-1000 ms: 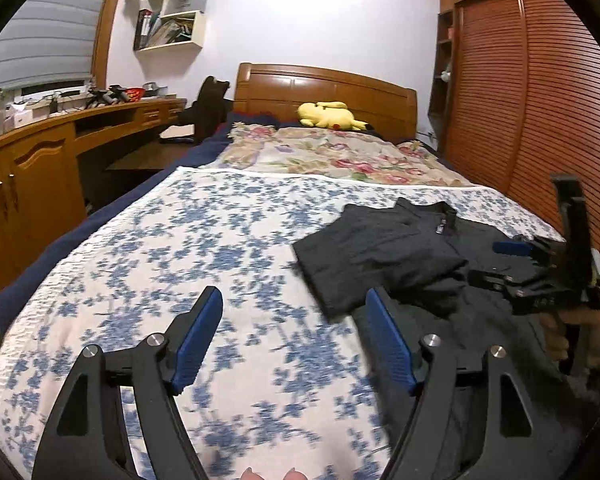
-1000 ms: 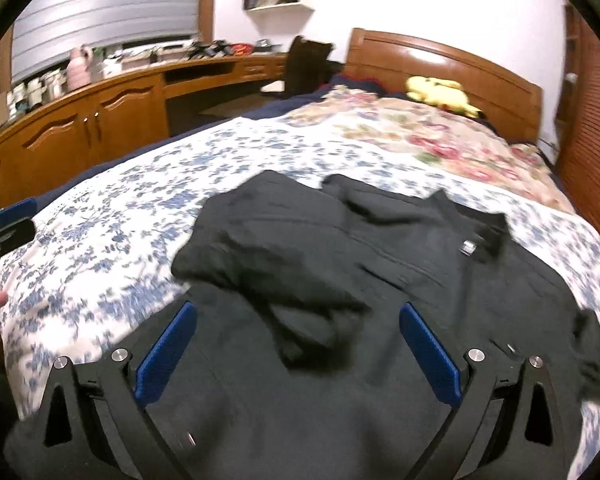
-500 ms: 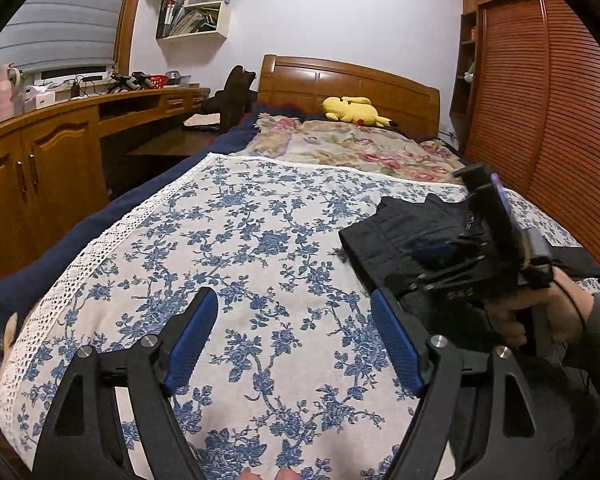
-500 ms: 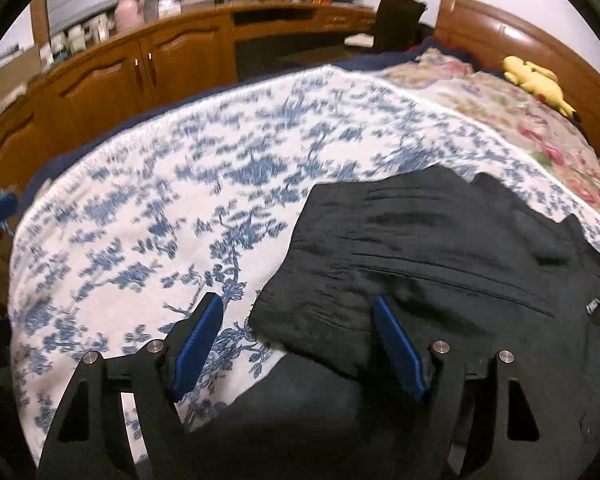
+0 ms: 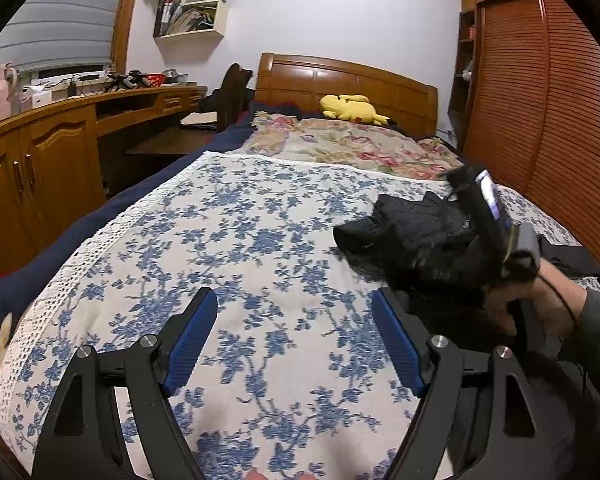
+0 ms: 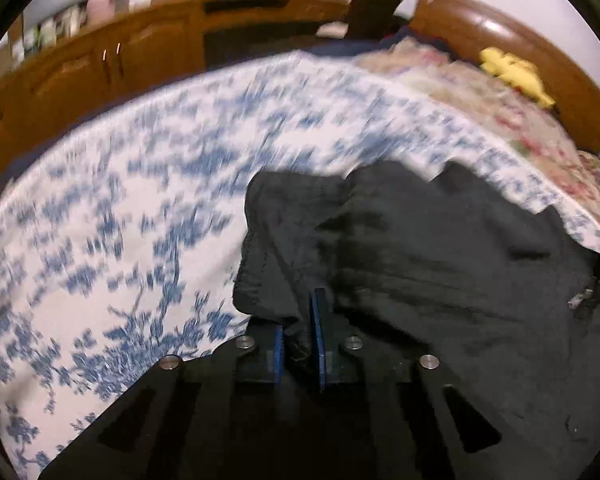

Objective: Fold large clothes

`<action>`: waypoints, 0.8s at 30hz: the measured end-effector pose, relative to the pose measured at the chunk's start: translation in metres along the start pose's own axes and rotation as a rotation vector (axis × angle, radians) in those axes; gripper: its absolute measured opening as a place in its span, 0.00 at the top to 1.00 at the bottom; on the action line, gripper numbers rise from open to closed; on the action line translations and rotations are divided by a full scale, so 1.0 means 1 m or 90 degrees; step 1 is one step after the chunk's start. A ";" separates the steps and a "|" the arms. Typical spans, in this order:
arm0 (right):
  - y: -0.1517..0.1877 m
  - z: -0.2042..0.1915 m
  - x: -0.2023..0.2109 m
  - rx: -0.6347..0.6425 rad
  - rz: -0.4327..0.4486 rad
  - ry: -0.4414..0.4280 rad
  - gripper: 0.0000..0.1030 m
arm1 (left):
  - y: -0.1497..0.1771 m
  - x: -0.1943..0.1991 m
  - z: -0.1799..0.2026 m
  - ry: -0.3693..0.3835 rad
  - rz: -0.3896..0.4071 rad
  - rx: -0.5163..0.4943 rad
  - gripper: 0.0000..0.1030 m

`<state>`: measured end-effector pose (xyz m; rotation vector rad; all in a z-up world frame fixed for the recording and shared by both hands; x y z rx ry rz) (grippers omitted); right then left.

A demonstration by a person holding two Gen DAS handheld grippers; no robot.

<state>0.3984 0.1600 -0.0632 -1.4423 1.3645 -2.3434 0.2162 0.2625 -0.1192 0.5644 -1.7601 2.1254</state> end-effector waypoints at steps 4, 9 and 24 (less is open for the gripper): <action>-0.002 0.021 0.046 -0.025 0.083 0.009 0.91 | -0.003 -0.002 0.019 0.011 0.002 -0.019 0.22; 0.020 0.051 0.114 -0.055 0.155 0.065 0.91 | -0.008 -0.003 0.046 0.041 0.000 -0.036 0.22; 0.132 0.075 0.206 -0.209 0.199 0.168 0.91 | -0.012 -0.009 0.125 0.106 0.005 -0.103 0.22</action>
Point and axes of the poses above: each gripper's, at about its wrist camera, not at the fingertips, and x roughly against the way its jaws point, z to its right, y to its underside, the point moved 3 cm from there along -x, roughly the way its jaws point, and after that the axes turned 3 degrees about y, right-handed, at the moved point
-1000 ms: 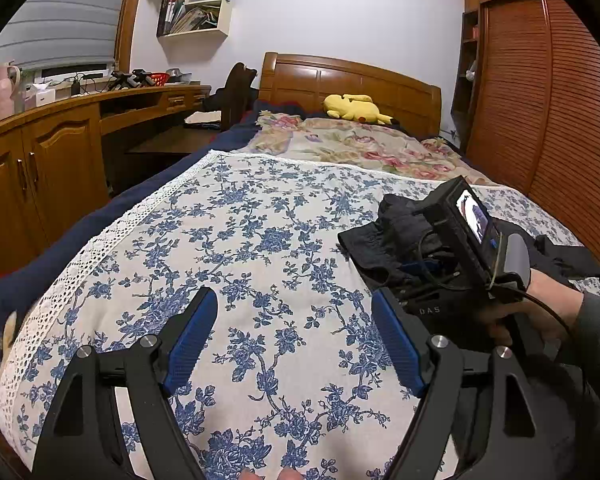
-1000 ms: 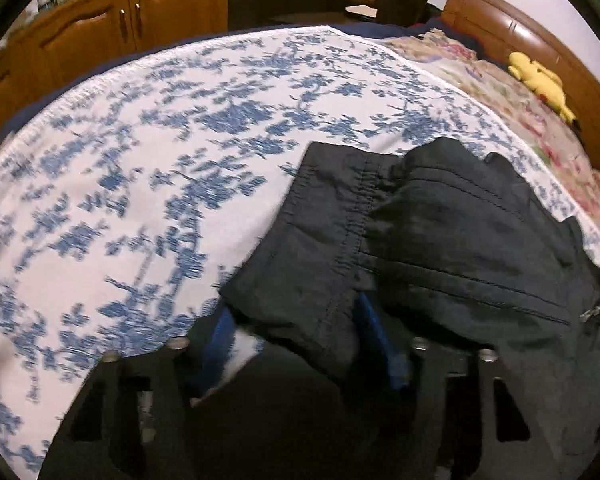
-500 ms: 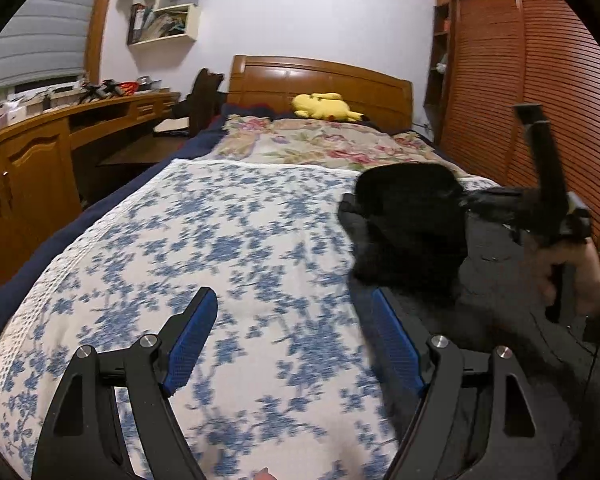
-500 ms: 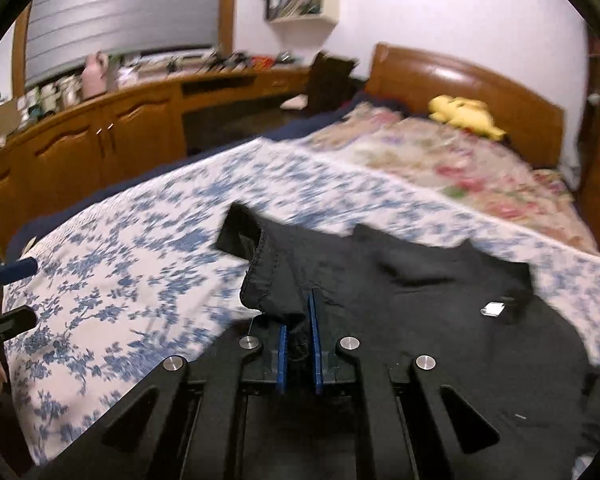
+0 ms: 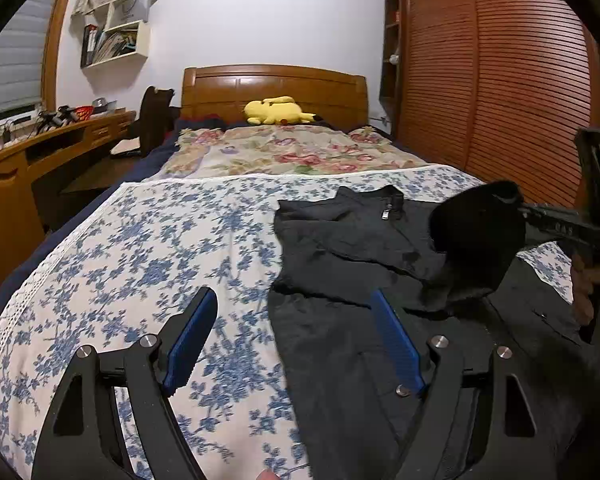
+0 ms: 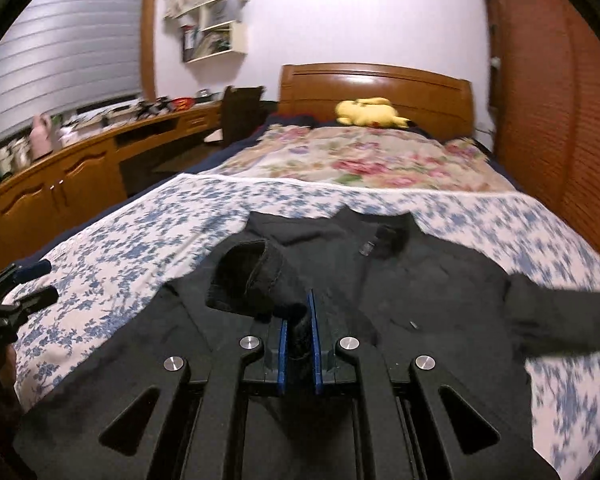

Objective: Fold large clothes

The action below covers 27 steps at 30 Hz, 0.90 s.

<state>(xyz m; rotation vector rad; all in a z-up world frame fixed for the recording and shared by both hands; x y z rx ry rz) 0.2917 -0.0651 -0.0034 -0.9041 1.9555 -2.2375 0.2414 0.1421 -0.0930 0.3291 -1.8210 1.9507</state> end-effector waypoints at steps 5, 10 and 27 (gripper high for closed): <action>0.024 0.013 0.013 -0.022 -0.039 0.027 0.91 | -0.003 -0.004 0.014 0.017 -0.001 -0.008 0.22; 0.035 0.015 0.024 -0.020 -0.071 0.036 0.91 | -0.011 -0.005 0.031 0.033 0.008 -0.017 0.22; 0.039 0.026 0.052 0.044 -0.152 0.028 0.52 | -0.006 -0.023 0.073 0.070 -0.018 -0.054 0.22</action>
Point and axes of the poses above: each gripper's, at about its wrist camera, not at the fingertips, and x roughly against the way its jaws point, z to its right, y to its underside, the point moved 3 cm from there along -x, roughly the way its jaws point, and after that the axes turned 3 degrees about y, right-handed, at the moved point
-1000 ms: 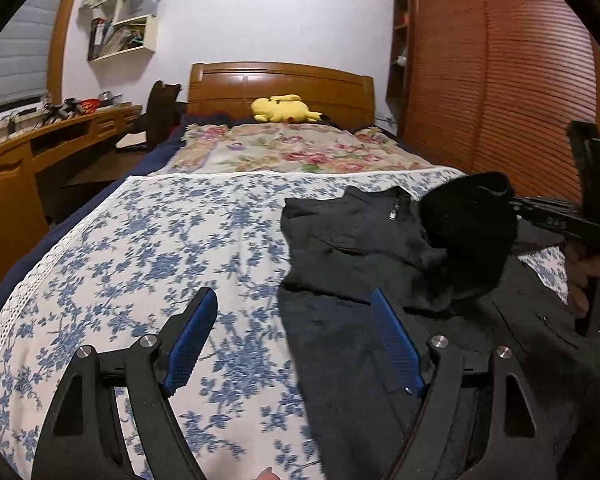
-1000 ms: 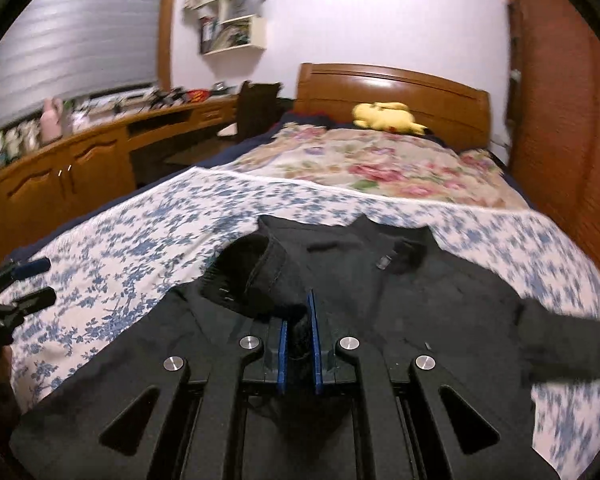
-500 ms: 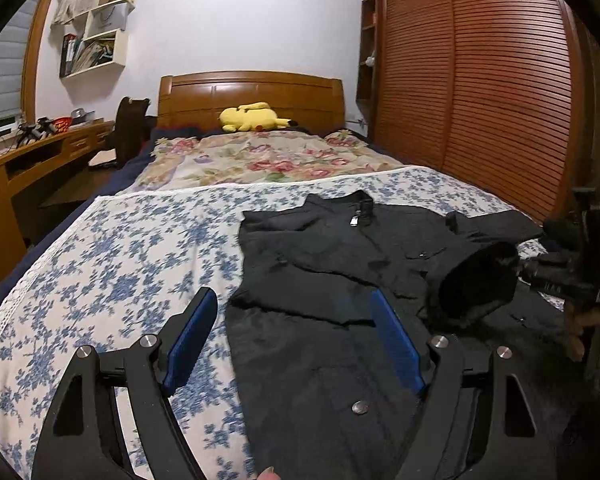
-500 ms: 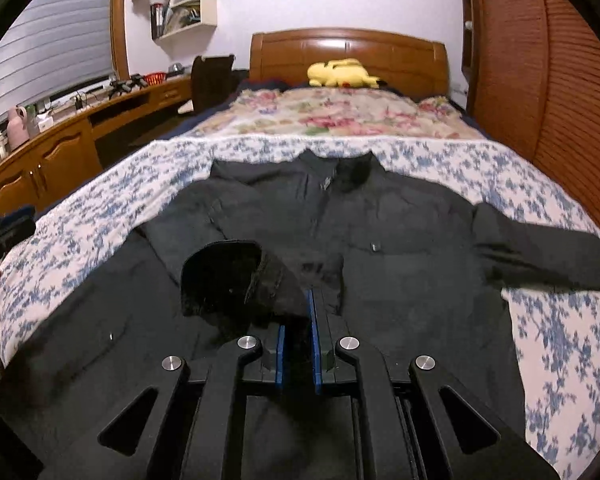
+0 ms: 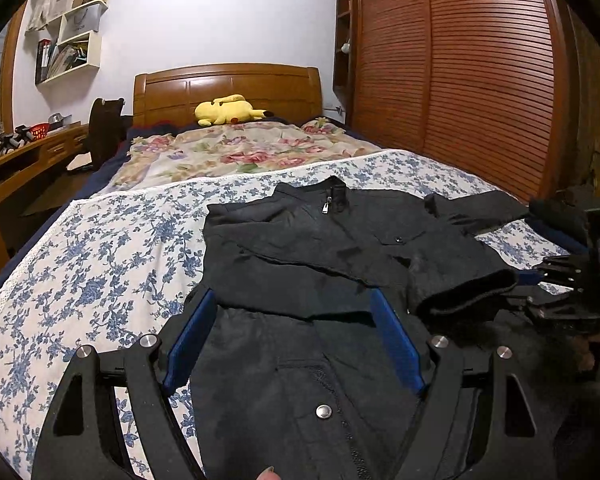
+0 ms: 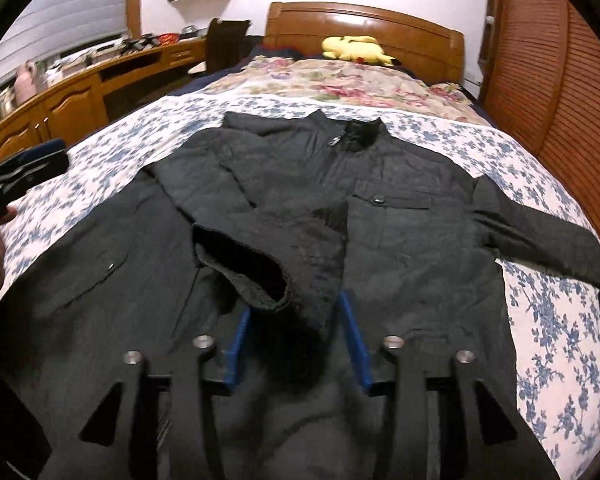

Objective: Fold large clothes

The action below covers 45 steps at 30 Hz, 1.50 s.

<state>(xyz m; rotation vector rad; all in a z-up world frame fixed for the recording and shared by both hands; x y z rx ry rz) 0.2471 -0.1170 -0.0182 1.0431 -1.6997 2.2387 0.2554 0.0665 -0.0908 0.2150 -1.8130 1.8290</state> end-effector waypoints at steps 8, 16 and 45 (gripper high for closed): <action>-0.009 -0.021 0.025 0.039 0.037 -0.043 0.40 | 0.001 -0.001 0.000 -0.003 -0.003 0.001 0.22; -0.014 -0.042 -0.005 0.097 0.000 -0.061 0.38 | 0.004 -0.001 -0.004 -0.007 -0.004 0.003 0.22; -0.006 0.014 0.004 0.074 0.006 0.045 0.97 | -0.009 0.003 0.029 0.022 0.017 -0.021 0.22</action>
Point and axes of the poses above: each gripper's, at about its wrist camera, not at the fingertips, and x roughly against the way its jaws point, z to its right, y to its underside, the point moved 3 cm from there along -x, roughly the way its jaws point, and after that the axes turned 3 degrees about y, right-handed, at the moved point
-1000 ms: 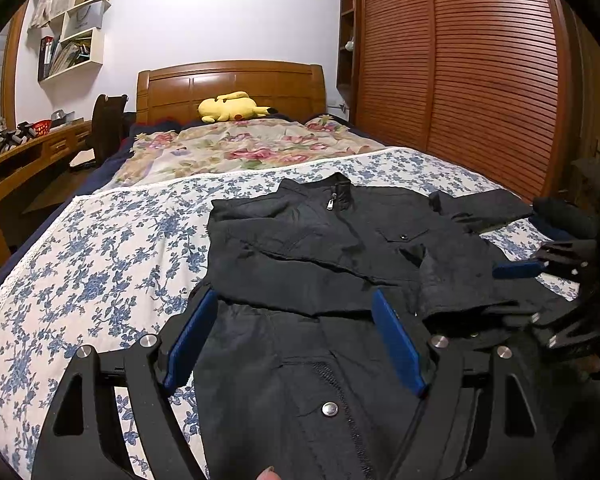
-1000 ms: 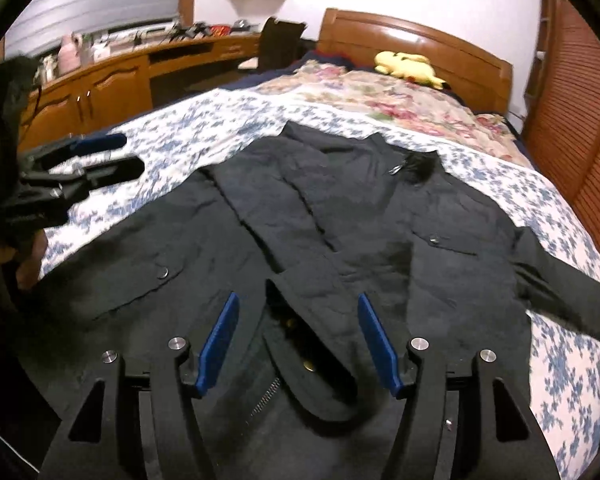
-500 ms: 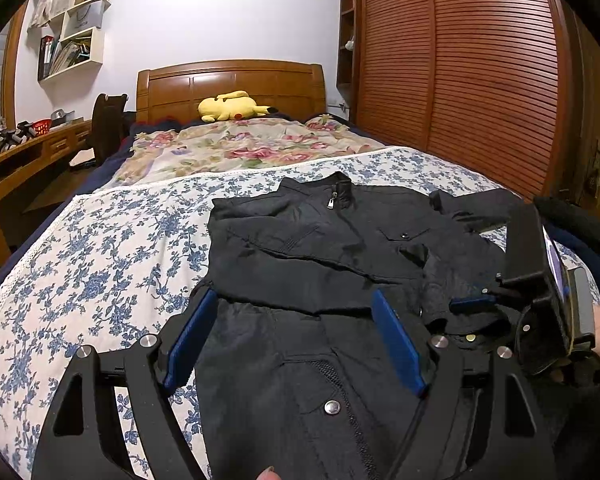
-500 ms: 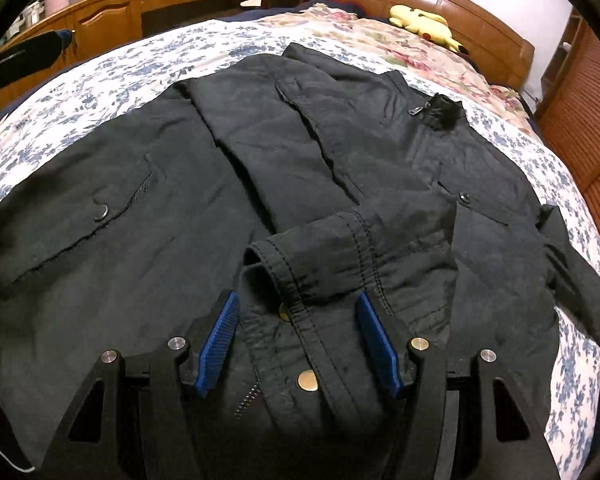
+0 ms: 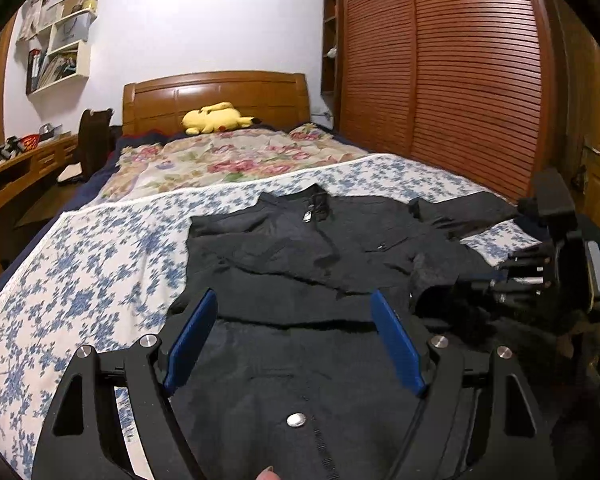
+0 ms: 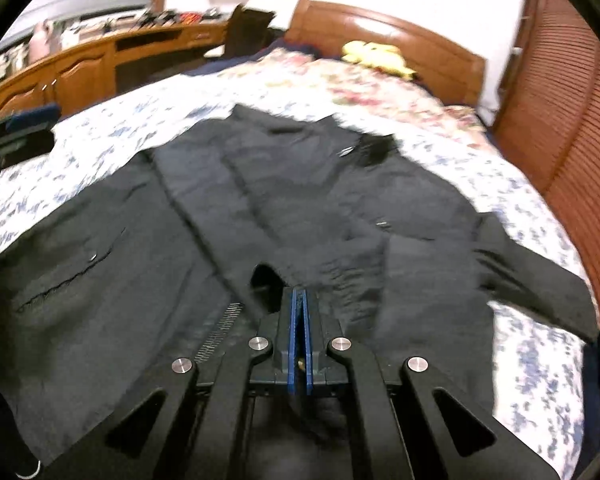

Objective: Fold large clothes

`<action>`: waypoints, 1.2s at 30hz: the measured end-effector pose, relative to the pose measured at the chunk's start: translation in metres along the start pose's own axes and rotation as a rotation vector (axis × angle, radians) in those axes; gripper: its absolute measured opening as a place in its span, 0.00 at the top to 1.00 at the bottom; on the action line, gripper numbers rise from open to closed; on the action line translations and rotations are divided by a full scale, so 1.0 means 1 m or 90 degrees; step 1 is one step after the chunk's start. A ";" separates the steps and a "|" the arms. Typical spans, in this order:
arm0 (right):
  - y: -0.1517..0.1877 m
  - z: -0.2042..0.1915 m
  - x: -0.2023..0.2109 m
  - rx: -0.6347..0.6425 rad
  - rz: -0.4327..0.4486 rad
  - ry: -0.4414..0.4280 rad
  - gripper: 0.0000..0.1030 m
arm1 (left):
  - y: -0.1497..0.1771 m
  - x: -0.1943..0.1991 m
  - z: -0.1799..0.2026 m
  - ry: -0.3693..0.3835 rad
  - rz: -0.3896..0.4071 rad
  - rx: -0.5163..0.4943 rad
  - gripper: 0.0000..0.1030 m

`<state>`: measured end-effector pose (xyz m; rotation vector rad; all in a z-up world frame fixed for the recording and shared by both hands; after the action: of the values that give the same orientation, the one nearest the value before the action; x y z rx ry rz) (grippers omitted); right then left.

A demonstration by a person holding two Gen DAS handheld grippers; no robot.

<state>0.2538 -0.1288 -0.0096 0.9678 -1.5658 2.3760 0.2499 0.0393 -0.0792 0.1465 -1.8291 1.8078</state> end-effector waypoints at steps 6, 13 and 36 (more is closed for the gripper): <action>0.015 0.036 0.021 -0.056 0.000 0.042 0.97 | -0.006 -0.010 0.029 0.043 0.000 -0.013 0.22; 0.031 0.066 0.030 -0.115 -0.025 0.085 0.97 | 0.001 -0.031 0.054 0.066 -0.027 -0.029 0.22; 0.016 0.095 -0.064 -0.114 -0.097 0.027 0.56 | 0.030 -0.064 0.086 0.061 -0.074 -0.054 0.22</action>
<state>0.3387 -0.2036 -0.0351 0.9551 -1.5948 2.1007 0.2633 -0.0590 -0.1296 0.1292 -1.7896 1.6283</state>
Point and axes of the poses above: each gripper's, at about its wrist camera, not at the fingertips, and x roughly against the way its jaws point, z to its right, y to its underside, the point moved 3 cm from there along -x, roughly the way its jaws point, and after that the axes turned 3 degrees about y, right-handed, at the moved point
